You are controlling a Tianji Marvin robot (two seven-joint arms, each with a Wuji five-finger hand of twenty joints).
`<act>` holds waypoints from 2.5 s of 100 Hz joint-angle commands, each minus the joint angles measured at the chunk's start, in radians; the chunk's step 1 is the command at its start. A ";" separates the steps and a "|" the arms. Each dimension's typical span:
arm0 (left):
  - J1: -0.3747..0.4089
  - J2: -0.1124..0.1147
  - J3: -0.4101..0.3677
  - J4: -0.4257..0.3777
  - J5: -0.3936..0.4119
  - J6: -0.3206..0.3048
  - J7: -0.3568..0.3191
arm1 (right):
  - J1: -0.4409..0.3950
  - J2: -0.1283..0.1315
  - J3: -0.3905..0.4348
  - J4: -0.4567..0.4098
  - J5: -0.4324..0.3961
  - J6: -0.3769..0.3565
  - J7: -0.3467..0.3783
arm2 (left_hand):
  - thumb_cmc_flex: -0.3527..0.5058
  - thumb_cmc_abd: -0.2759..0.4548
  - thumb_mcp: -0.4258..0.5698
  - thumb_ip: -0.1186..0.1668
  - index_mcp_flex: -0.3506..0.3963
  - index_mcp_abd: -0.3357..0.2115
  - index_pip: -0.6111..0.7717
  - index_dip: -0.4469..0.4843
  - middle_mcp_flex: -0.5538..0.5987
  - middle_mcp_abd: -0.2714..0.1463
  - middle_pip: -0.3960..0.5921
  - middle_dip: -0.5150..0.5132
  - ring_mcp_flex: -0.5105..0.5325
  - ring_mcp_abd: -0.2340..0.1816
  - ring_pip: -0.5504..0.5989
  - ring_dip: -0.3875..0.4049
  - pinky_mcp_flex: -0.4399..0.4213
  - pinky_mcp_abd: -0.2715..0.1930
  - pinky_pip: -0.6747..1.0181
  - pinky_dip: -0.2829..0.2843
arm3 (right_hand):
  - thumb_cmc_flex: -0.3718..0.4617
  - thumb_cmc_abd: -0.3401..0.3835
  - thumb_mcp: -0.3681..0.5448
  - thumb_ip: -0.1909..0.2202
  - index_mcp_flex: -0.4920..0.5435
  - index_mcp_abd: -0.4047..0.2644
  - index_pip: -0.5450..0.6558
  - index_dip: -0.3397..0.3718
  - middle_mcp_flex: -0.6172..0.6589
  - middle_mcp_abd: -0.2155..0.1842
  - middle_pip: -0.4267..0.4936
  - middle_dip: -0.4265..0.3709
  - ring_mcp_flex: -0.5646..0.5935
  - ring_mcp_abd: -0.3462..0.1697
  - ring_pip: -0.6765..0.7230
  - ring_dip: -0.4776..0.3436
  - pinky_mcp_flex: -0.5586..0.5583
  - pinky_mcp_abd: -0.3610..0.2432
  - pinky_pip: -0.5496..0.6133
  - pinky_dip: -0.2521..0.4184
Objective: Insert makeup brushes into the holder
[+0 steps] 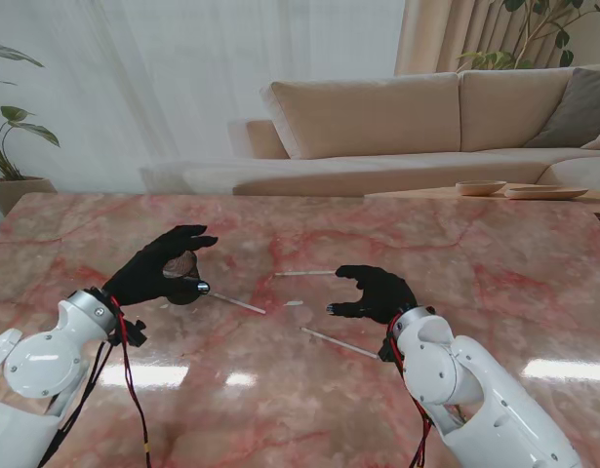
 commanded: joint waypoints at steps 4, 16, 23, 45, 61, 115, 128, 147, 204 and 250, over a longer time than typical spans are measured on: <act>0.010 -0.001 0.033 -0.005 0.022 -0.010 -0.006 | -0.015 0.015 -0.016 0.001 -0.069 0.030 0.012 | 0.008 0.046 -0.058 0.037 -0.042 -0.012 -0.017 -0.010 -0.027 -0.013 -0.002 -0.025 0.013 -0.022 0.005 -0.015 -0.001 0.058 0.061 0.020 | -0.002 -0.027 -0.037 -0.027 0.017 -0.015 -0.002 -0.013 0.023 -0.001 0.026 0.016 -0.013 -0.007 0.015 0.025 -0.026 -0.007 0.035 0.013; 0.008 -0.004 0.073 0.005 0.024 -0.009 0.009 | -0.016 0.025 -0.048 0.002 -0.189 0.084 0.014 | 0.013 0.052 -0.063 0.040 -0.041 -0.026 -0.008 -0.006 -0.028 -0.015 -0.005 -0.027 0.012 -0.019 0.006 -0.014 -0.016 0.058 0.090 0.029 | -0.010 -0.023 -0.049 -0.037 0.021 -0.027 0.015 -0.017 -0.010 -0.013 0.037 0.052 -0.139 -0.015 -0.003 0.024 -0.116 -0.036 -0.013 -0.021; 0.007 -0.005 0.091 0.011 0.033 -0.009 0.016 | -0.011 0.029 -0.072 0.008 -0.227 0.117 0.019 | 0.013 0.054 -0.065 0.041 -0.037 -0.028 -0.003 -0.004 -0.029 -0.014 -0.006 -0.027 0.010 -0.020 0.008 -0.013 -0.020 0.056 0.085 0.023 | -0.002 -0.026 -0.046 -0.034 0.042 -0.024 0.031 -0.010 -0.036 -0.015 0.030 0.057 -0.180 -0.020 -0.009 0.022 -0.142 -0.046 -0.031 -0.028; 0.015 -0.010 0.130 0.010 0.046 0.009 0.044 | 0.007 0.025 -0.146 0.044 -0.243 0.180 -0.011 | 0.030 0.052 -0.065 0.044 -0.028 -0.040 0.014 0.005 -0.032 -0.015 -0.008 -0.025 -0.019 -0.026 -0.003 -0.013 -0.033 0.071 0.021 -0.011 | 0.080 -0.047 -0.016 -0.011 0.097 -0.040 0.091 0.032 -0.052 -0.018 0.039 0.077 -0.215 -0.027 0.005 0.022 -0.159 -0.053 -0.057 -0.030; 0.006 -0.012 0.156 0.031 0.042 0.019 0.050 | 0.021 0.019 -0.208 0.072 -0.249 0.229 -0.048 | 0.034 0.052 -0.063 0.043 -0.026 -0.045 0.022 0.009 -0.037 -0.017 -0.010 -0.024 -0.031 -0.030 -0.005 -0.011 -0.031 0.062 -0.001 -0.020 | 0.118 -0.053 0.001 -0.007 0.117 -0.051 0.102 0.044 -0.037 -0.020 0.050 0.084 -0.217 -0.028 0.014 0.022 -0.161 -0.054 -0.061 -0.027; 0.000 -0.020 0.198 0.063 0.055 0.009 0.098 | 0.061 -0.005 -0.326 0.153 -0.228 0.278 -0.162 | 0.037 0.066 -0.046 0.045 -0.011 -0.051 0.040 0.019 -0.025 -0.011 -0.006 -0.020 -0.032 -0.024 0.000 -0.001 -0.019 0.073 -0.030 -0.047 | 0.174 -0.140 0.361 -0.043 0.220 -0.093 0.165 0.127 -0.018 -0.031 0.097 0.111 -0.221 -0.037 0.091 0.035 -0.167 -0.051 -0.048 -0.028; -0.001 -0.021 0.200 0.068 0.059 0.007 0.105 | 0.065 -0.009 -0.339 0.157 -0.215 0.283 -0.167 | 0.034 0.069 -0.041 0.047 -0.012 -0.053 0.043 0.021 -0.027 -0.005 -0.006 -0.017 -0.035 -0.022 0.000 0.002 -0.021 0.075 -0.028 -0.044 | 0.169 -0.138 0.452 -0.047 0.230 -0.092 0.168 0.130 -0.057 -0.026 0.099 0.113 -0.248 -0.041 0.094 0.034 -0.183 -0.057 -0.052 -0.031; -0.001 -0.023 0.199 0.074 0.063 0.002 0.116 | 0.068 -0.015 -0.358 0.168 -0.199 0.297 -0.181 | 0.033 0.067 -0.033 0.048 -0.010 -0.053 0.048 0.024 -0.029 0.000 -0.005 -0.011 -0.037 -0.022 0.000 0.005 -0.022 0.076 -0.029 -0.044 | 0.165 -0.145 0.420 -0.065 0.263 -0.094 0.193 0.141 -0.058 -0.026 0.109 0.114 -0.249 -0.041 0.102 0.036 -0.184 -0.056 -0.047 -0.029; 0.009 -0.028 0.193 0.077 0.043 0.003 0.131 | 0.074 -0.053 -0.409 0.251 -0.147 0.389 -0.285 | 0.027 0.066 -0.009 0.046 -0.015 -0.057 0.054 0.028 -0.034 0.007 -0.004 0.000 -0.041 -0.020 0.000 0.012 -0.021 0.075 -0.035 -0.051 | 0.294 -0.207 0.444 -0.210 0.388 -0.209 0.653 -0.035 0.086 -0.048 0.166 0.127 -0.185 -0.049 0.139 0.042 -0.152 -0.053 0.017 -0.028; 0.012 -0.030 0.186 0.078 0.035 0.004 0.136 | 0.086 -0.054 -0.430 0.283 -0.149 0.431 -0.277 | 0.011 0.081 0.006 0.044 -0.022 -0.055 0.051 0.027 -0.036 0.015 -0.006 0.009 -0.043 -0.008 0.001 0.019 -0.021 0.078 -0.037 -0.056 | 0.253 -0.217 0.523 -0.210 0.506 -0.301 0.745 0.049 0.133 -0.055 0.190 0.155 -0.178 -0.060 0.166 0.052 -0.157 -0.067 0.062 -0.036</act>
